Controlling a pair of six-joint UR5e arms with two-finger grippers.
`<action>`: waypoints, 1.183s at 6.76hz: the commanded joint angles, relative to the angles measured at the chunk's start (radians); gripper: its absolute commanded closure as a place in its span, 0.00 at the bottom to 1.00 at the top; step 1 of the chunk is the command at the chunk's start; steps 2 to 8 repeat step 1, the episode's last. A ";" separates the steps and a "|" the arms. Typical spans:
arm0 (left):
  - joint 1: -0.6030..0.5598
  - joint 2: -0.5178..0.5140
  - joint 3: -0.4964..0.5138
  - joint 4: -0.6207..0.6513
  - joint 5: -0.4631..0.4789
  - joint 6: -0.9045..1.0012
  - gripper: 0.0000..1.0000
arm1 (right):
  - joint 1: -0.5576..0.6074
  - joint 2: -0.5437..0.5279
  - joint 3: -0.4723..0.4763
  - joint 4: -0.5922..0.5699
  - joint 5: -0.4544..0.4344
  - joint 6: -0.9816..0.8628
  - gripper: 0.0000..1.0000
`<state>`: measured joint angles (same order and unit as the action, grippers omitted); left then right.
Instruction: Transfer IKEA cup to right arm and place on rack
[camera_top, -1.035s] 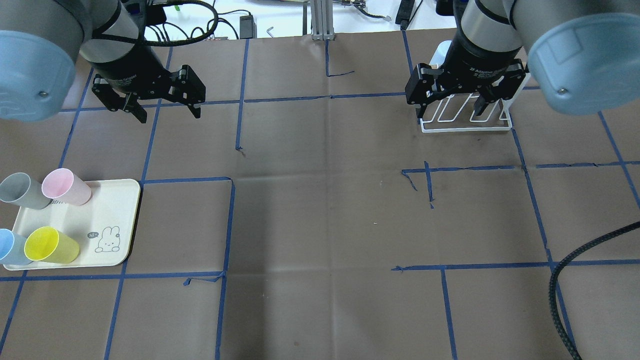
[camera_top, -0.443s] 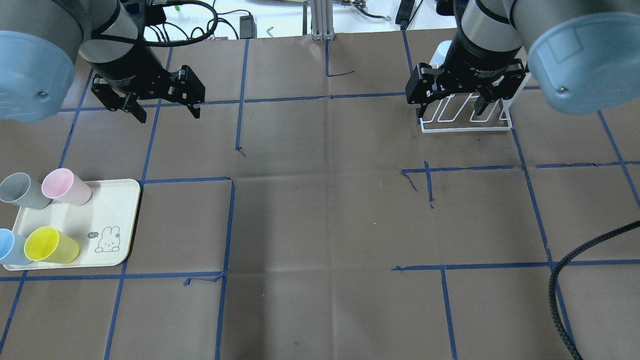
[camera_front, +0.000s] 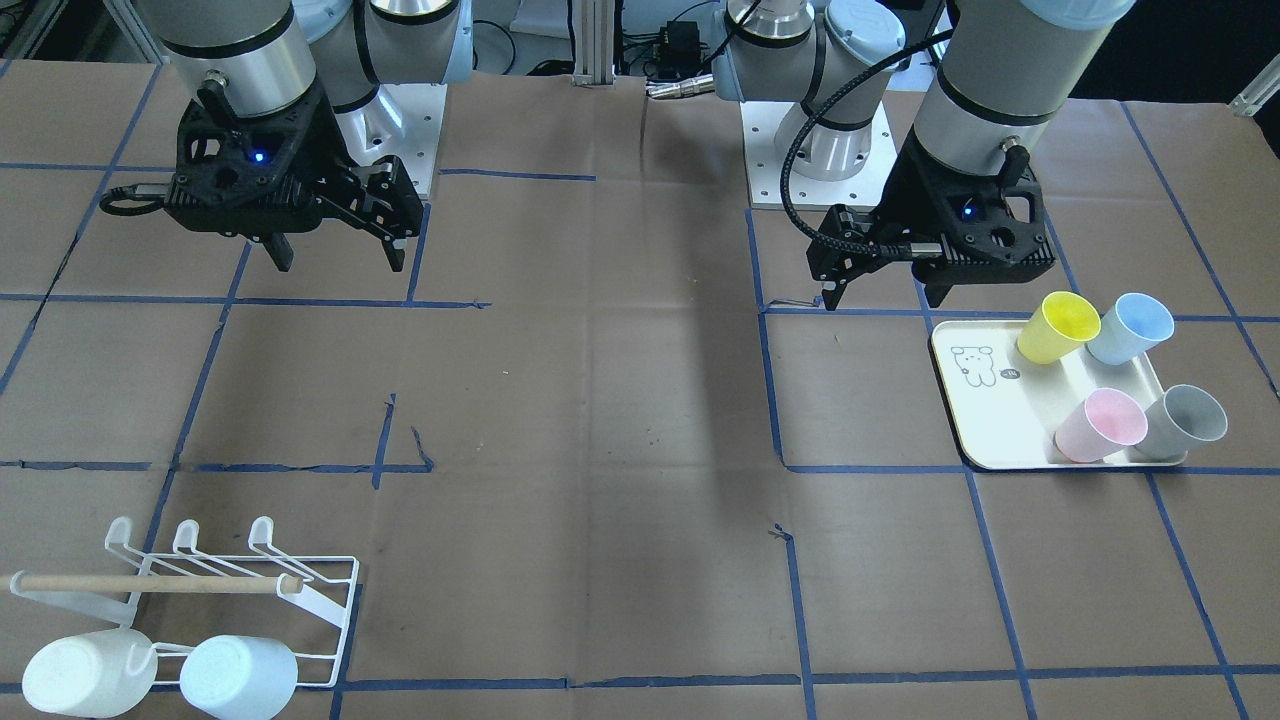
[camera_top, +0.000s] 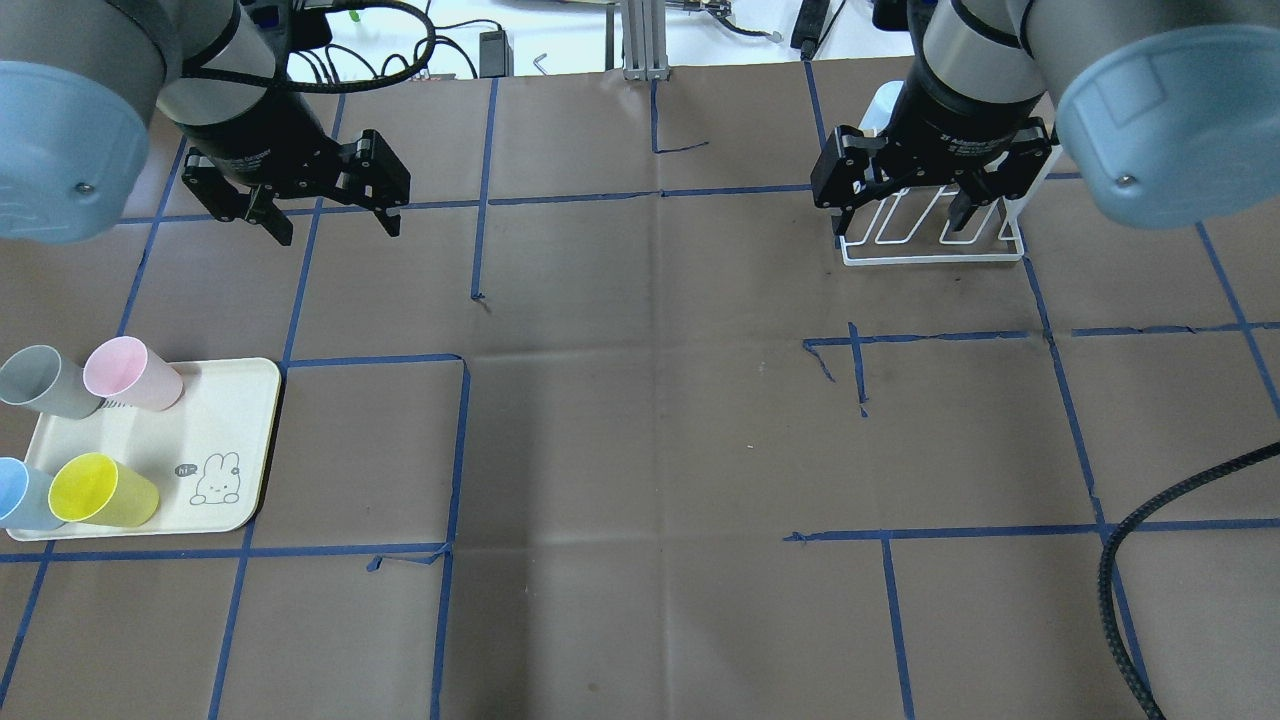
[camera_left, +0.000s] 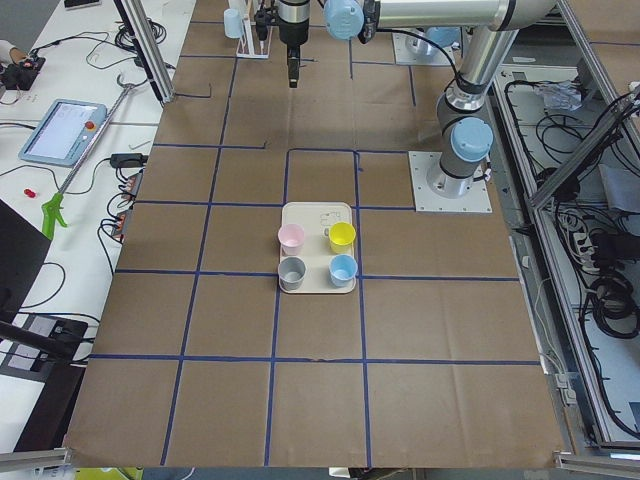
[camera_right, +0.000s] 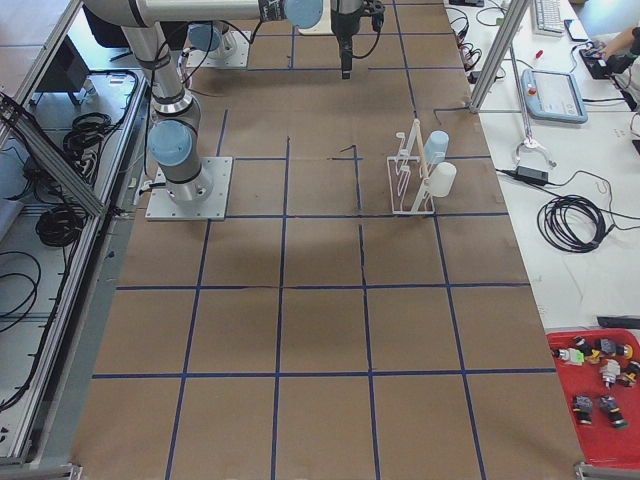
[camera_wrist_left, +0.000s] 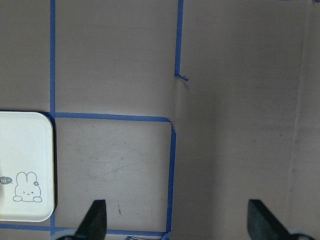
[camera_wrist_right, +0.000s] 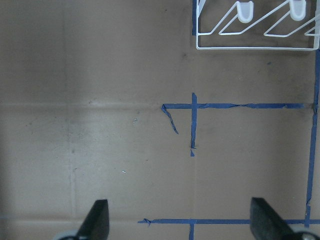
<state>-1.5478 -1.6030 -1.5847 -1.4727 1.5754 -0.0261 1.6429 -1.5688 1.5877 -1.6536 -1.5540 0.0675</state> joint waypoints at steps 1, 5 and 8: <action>0.000 0.000 0.000 -0.001 0.000 0.000 0.00 | 0.000 0.001 0.000 0.000 -0.001 0.000 0.00; 0.000 0.000 0.000 -0.001 0.000 0.000 0.00 | 0.000 0.001 0.000 0.000 -0.001 0.000 0.00; 0.000 0.000 0.000 -0.001 0.000 0.000 0.00 | 0.000 0.001 0.000 0.000 -0.001 0.000 0.00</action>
